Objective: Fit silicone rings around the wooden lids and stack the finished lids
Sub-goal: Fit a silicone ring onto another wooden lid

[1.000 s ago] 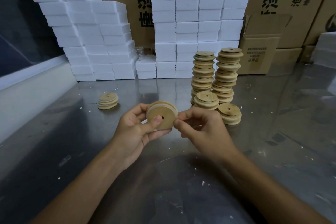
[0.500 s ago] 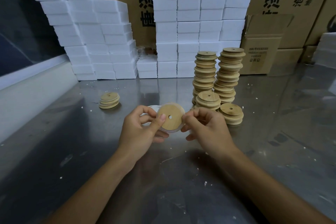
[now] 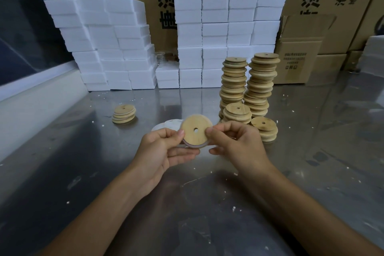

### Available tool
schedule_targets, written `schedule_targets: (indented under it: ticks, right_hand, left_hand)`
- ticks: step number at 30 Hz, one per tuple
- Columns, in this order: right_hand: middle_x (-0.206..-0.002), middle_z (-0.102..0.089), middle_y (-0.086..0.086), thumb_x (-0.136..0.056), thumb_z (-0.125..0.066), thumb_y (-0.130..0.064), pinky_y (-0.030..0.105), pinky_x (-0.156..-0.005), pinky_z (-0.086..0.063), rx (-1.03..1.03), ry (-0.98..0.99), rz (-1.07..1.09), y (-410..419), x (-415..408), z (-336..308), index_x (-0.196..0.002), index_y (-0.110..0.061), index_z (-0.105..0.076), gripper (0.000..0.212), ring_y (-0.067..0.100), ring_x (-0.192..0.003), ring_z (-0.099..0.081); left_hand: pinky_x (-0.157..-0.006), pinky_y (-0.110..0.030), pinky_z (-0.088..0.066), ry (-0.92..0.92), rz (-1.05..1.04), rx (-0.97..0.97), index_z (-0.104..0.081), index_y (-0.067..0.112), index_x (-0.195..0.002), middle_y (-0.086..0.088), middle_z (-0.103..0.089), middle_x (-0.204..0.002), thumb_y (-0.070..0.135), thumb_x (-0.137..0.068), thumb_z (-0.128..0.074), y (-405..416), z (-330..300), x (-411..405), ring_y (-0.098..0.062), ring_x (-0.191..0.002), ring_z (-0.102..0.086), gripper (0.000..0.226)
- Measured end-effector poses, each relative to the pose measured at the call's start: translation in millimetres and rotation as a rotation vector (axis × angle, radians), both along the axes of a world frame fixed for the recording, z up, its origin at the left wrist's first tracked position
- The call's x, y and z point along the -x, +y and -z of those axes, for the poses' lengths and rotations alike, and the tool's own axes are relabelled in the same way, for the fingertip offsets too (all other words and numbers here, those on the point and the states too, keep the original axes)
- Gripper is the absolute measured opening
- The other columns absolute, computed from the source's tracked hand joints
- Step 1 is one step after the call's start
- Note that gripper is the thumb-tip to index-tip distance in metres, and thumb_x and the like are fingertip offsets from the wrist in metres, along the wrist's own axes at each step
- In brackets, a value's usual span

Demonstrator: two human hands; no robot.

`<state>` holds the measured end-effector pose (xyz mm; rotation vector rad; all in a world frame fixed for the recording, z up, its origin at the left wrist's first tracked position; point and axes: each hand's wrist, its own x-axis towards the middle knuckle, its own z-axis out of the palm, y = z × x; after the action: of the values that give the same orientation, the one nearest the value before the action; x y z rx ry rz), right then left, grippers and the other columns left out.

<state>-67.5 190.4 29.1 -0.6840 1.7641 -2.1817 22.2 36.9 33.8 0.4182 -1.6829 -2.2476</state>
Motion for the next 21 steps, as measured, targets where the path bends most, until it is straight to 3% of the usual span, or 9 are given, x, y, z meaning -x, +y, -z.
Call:
schedule_targets:
  ticks: [6,10,16,18,21]
  right_hand:
    - [-0.075,-0.075,0.003,-0.087,-0.074,-0.014,0.019,-0.056,-0.053,0.037,-0.044,-0.019,3.6,4.0,-0.7,-0.082,-0.012,-0.073,0.006,0.007,-0.068,-0.070]
    - [-0.078,-0.076,0.004,-0.087,-0.075,-0.015,0.018,-0.054,-0.048,-0.014,0.023,-0.012,3.6,3.2,0.2,-0.084,-0.014,-0.074,0.003,0.006,-0.068,-0.068]
    - [-0.084,-0.076,0.007,-0.086,-0.075,-0.013,0.022,-0.053,-0.053,-0.050,0.053,0.006,-0.3,-1.4,3.6,-0.094,-0.015,-0.069,0.010,0.012,-0.069,-0.071]
    - [-0.087,-0.076,0.010,-0.086,-0.074,-0.010,0.025,-0.055,-0.055,-0.031,-0.007,-0.032,-2.1,-4.0,4.7,-0.099,-0.016,-0.068,0.016,0.017,-0.070,-0.071]
    - [-0.083,-0.076,0.010,-0.085,-0.075,-0.007,0.023,-0.054,-0.055,0.008,-0.072,-0.042,-2.5,-4.7,5.5,-0.094,-0.013,-0.070,0.012,0.018,-0.067,-0.070]
  left_hand:
    - [-0.061,-0.034,-0.058,0.033,-0.035,0.113,-0.064,-0.003,-0.089,-0.022,-0.068,-0.086,0.006,-0.086,-0.064,-4.4,1.5,0.3,-0.027,-0.067,-0.068,0.010]
    - [-0.060,-0.034,-0.058,0.047,-0.042,0.180,-0.061,0.003,-0.102,-0.022,-0.069,-0.082,0.021,-0.067,-0.075,-2.4,-0.1,-1.0,-0.027,-0.064,-0.066,0.042]
    - [-0.056,-0.031,-0.057,0.023,-0.040,0.233,-0.062,0.004,-0.112,-0.022,-0.068,-0.078,0.016,-0.076,-0.072,-0.8,1.3,-1.9,-0.024,-0.059,-0.064,0.039]
    - [-0.057,-0.036,-0.059,0.049,-0.078,0.334,-0.061,0.014,-0.116,-0.021,-0.069,-0.078,0.010,-0.084,-0.070,-1.5,3.1,-1.3,-0.027,-0.058,-0.065,0.033]
    - [-0.061,-0.040,-0.061,0.086,-0.105,0.568,-0.063,0.020,-0.120,-0.012,-0.070,-0.090,0.013,-0.077,-0.079,-1.9,8.0,0.4,-0.028,-0.068,-0.071,0.046]
